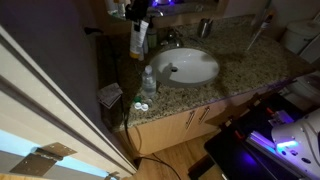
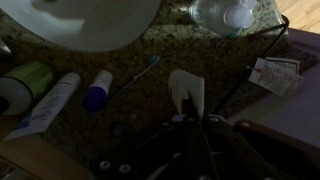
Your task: Move the white tube from the right side to the left side of the sink
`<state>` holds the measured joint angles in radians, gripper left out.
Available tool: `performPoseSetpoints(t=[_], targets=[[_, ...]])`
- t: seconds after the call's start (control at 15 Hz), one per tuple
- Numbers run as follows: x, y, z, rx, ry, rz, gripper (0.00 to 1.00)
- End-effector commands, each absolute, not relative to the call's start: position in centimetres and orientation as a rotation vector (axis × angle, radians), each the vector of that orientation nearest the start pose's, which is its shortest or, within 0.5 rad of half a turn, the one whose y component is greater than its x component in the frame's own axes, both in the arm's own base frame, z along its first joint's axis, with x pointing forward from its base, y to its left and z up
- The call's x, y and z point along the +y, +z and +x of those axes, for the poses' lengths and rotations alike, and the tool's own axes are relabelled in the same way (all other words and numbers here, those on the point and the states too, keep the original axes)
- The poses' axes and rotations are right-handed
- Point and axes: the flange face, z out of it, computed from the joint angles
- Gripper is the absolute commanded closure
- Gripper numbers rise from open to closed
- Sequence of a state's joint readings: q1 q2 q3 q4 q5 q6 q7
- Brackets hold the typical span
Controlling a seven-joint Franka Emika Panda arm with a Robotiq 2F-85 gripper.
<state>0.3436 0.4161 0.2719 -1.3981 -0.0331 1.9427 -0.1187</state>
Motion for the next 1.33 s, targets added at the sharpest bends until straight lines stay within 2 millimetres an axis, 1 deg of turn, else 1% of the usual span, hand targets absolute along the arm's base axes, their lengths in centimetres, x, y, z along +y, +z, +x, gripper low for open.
performPoseSetpoints(t=[0.0,0.13,0.2,0.33,0.47,0.53,0.6,0.67,0.73,0.87,0.93,1.27], targets=[[38.0,48.5,58.5,-1.084,-0.176,-2.844,0.99],[41.0,47.1,57.3,-1.181,-0.201,-2.833,0.99],[42.5,46.1,56.7,-1.235,-0.209,-2.833,0.99],[44.9,44.4,55.6,-1.337,-0.208,-2.843,0.99],[46.9,42.0,54.5,-1.434,-0.197,-2.853,0.99],[47.5,40.9,54.2,-1.459,-0.185,-2.861,0.99],[47.9,39.8,54.2,-1.472,-0.174,-2.866,0.99],[48.0,39.1,54.2,-1.466,-0.174,-2.87,0.99],[48.0,40.0,53.4,-1.461,-0.139,-2.861,0.97],[48.2,38.7,53.6,-1.465,-0.134,-2.863,0.97],[47.8,38.4,54.1,-1.442,-0.133,-2.872,0.99],[47.2,37.0,56.3,-1.352,-0.122,-2.912,0.99]])
